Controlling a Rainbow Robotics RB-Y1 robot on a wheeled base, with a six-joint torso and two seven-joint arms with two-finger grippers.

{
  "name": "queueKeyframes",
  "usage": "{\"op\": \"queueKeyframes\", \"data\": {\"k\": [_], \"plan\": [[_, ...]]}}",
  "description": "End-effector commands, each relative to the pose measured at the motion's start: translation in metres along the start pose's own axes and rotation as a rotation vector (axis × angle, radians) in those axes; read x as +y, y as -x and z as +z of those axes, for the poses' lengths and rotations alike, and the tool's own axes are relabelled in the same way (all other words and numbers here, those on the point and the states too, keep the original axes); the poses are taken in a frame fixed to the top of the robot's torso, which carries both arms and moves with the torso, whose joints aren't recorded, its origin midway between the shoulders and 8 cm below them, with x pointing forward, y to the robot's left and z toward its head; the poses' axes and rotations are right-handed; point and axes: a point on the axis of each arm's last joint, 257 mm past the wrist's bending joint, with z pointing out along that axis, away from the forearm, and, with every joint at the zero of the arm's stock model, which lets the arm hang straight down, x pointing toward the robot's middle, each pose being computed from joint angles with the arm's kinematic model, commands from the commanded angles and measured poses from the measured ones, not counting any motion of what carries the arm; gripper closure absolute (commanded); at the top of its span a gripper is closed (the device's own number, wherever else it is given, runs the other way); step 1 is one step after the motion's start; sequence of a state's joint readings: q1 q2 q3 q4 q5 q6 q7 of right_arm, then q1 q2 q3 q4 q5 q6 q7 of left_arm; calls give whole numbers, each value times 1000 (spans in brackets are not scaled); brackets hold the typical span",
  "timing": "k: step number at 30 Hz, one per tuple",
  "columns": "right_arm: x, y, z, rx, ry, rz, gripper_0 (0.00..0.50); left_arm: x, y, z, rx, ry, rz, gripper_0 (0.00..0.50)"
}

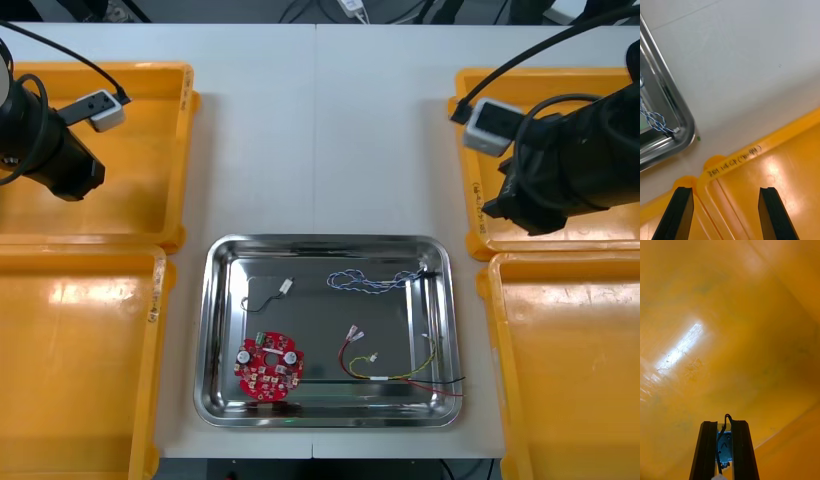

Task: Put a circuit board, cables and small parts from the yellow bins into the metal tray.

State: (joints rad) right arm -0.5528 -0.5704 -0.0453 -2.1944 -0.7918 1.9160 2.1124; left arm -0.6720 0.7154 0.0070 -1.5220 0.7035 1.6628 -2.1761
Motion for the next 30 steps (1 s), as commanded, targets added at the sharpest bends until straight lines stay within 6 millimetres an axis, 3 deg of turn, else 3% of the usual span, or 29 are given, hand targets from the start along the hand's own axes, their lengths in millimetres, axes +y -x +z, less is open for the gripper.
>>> {"op": "queueKeyframes", "data": {"k": [1, 13, 22, 30], "plan": [[-37, -7, -35, 7, -116, 99, 0, 12, 19, -43, -31, 72, -157, 500], [-66, -56, -52, 46, -184, 562, 0, -38, 39, -59, -18, 64, -263, 500], [-84, -87, -58, 66, -203, 873, 0, -66, 74, -59, -92, 77, -282, 500], [-77, -131, -59, 137, -219, 1044, 0, -104, 103, -57, -135, 56, -314, 500]]}}
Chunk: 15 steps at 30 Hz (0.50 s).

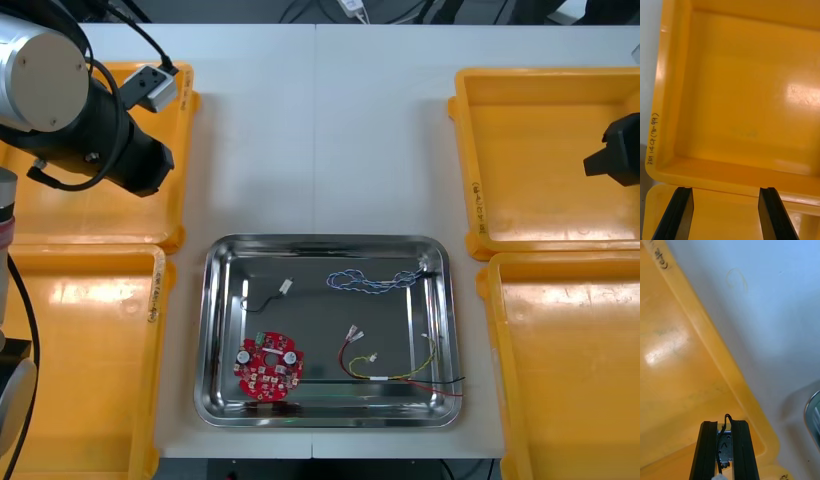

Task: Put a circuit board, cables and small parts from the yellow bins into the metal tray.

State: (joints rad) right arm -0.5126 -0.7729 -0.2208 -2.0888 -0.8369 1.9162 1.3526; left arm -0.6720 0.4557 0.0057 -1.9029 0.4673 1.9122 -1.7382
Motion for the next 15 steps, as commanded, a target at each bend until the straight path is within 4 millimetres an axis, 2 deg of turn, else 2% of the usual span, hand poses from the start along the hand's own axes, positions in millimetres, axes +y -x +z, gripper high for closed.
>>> {"op": "queueKeyframes", "data": {"k": [1, 9, 15], "plan": [[-38, -24, -9, 34, -69, 124, 0, -31, 28, -13, -63, 4, -60, 500], [-60, -72, -5, 130, -80, 172, 0, -89, 42, -9, -82, -41, -114, 500], [-68, -77, -7, 138, -96, 193, 0, -128, 46, -7, -81, -69, -140, 500]]}}
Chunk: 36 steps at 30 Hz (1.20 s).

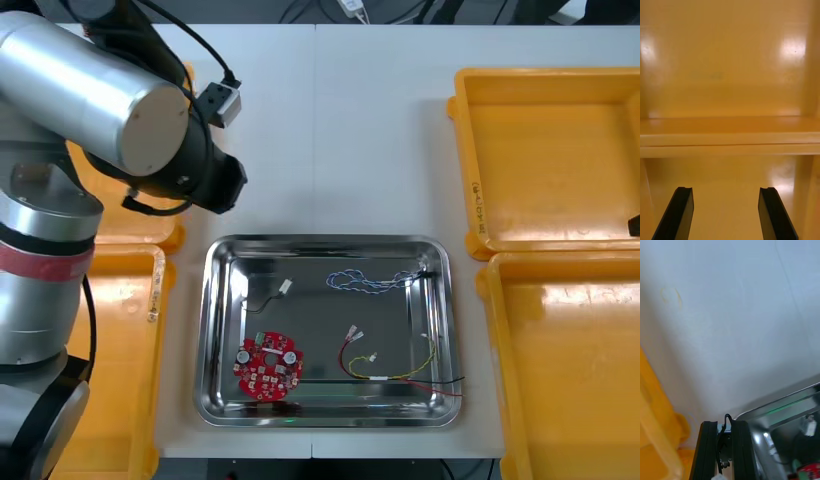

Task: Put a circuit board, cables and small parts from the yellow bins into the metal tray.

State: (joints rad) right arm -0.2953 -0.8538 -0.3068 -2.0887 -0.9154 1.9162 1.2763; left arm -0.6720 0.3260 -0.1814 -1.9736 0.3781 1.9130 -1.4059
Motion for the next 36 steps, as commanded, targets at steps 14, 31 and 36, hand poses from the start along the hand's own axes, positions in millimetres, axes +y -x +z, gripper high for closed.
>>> {"op": "queueKeyframes", "data": {"k": [14, 31, 36], "plan": [[-30, 4, -18, -27, -70, 79, 0, -104, -6, -2, -1, -82, -90, 500], [-19, 9, -14, -42, -19, 103, 0, -139, -53, 30, 60, -73, -174, 500], [-20, 10, -14, -44, -23, 55, 0, -143, -61, 41, 56, -79, -177, 500]]}}
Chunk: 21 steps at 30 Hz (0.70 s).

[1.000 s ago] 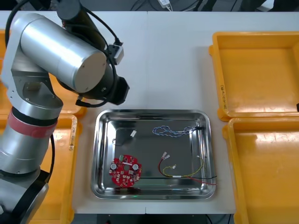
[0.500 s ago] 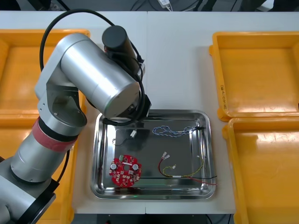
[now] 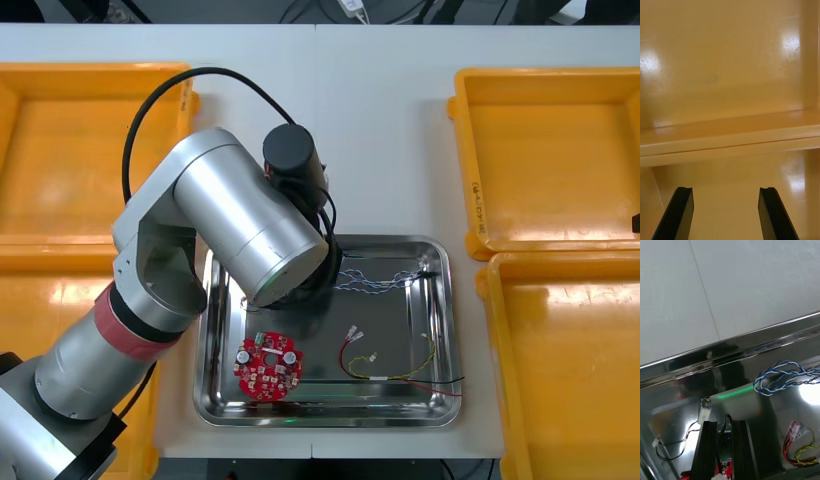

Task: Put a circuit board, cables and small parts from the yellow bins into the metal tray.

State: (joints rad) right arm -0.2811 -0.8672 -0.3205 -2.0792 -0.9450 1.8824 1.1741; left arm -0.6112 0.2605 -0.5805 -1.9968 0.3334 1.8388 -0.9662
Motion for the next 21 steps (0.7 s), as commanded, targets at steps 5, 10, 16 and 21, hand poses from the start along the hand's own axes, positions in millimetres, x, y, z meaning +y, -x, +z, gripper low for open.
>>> {"op": "queueKeyframes", "data": {"k": [5, 10, 16, 21], "plan": [[-20, 8, -13, -27, -50, -41, 0, -10, -10, 24, -15, -4, -90, 500], [-19, 9, -13, -29, -45, -45, 0, -7, -13, 38, -9, 11, -95, 500], [-19, 8, -13, -26, -46, -49, 0, -5, -19, 46, 10, 21, -101, 500], [-19, 7, -13, -20, -47, -46, 0, -5, -26, 50, 17, 19, -103, 500]]}}
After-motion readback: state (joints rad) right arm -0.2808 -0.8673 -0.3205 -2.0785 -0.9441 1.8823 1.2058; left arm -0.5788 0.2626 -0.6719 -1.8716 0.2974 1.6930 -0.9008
